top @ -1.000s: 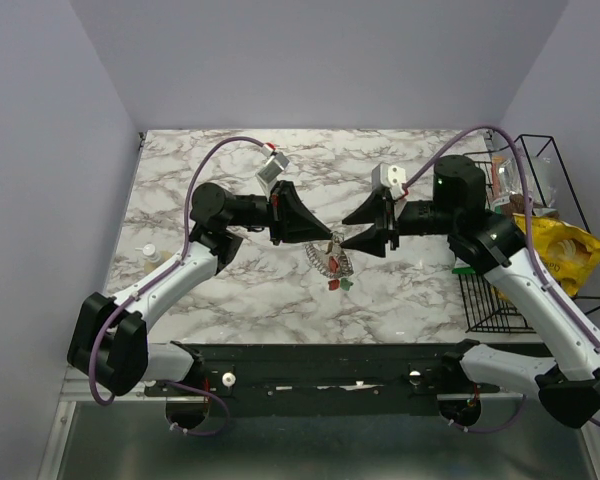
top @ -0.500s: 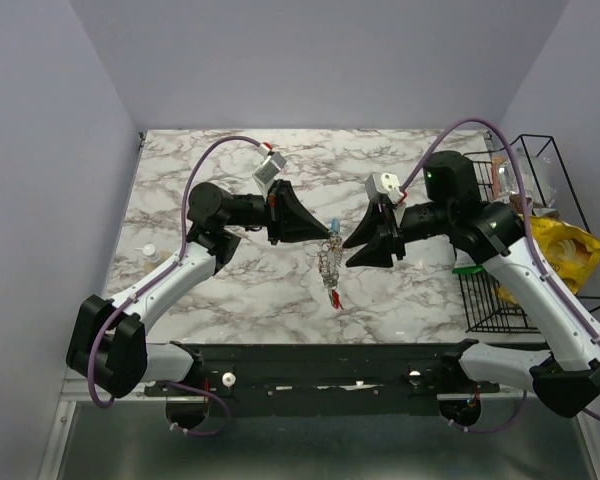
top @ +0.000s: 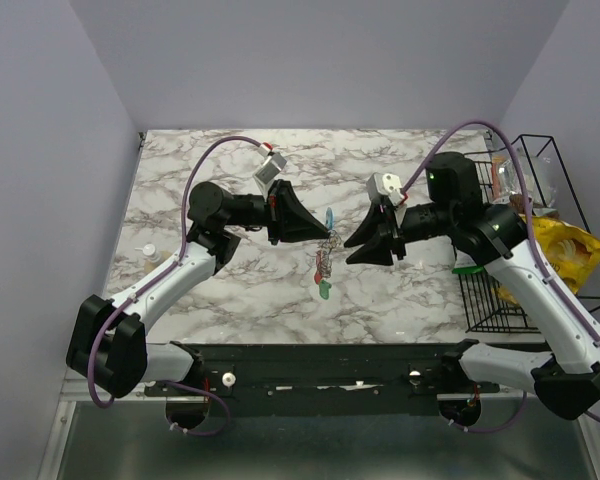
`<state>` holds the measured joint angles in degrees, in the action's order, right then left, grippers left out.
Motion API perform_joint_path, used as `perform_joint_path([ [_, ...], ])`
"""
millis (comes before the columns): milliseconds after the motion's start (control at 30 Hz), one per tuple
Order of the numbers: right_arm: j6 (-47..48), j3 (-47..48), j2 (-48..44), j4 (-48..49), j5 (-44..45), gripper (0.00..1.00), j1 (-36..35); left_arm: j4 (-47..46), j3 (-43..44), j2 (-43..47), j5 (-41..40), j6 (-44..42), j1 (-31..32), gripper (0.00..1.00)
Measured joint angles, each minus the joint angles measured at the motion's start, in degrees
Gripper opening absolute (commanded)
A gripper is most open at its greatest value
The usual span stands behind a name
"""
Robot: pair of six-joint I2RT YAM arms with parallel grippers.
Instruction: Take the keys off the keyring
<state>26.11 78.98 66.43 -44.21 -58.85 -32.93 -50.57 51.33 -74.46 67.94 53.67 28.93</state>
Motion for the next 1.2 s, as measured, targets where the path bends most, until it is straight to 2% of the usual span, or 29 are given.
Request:
perform_joint_path([
  [200,-1.0,-6.2,-5.9,7.1,5.9,0.4,0.0,-2.5,0.0,0.0,0.0,2.6,-0.1,0.0],
  [500,-2.1,-11.1,-6.0,17.1,10.0,0.37,0.0,-6.8,0.0,0.0,0.0,6.2,-0.1,0.0],
  [933,-6.2,-11.1,-3.2,24.2,3.2,0.3,0.0,-8.5,0.0,0.0,0.0,7.3,-0.1,0.0],
  [1200,-9.1,-12.0,-3.1,26.6,-0.8,0.18,0.0,-8.5,0.0,0.0,0.0,7.2,-0.1,0.0],
])
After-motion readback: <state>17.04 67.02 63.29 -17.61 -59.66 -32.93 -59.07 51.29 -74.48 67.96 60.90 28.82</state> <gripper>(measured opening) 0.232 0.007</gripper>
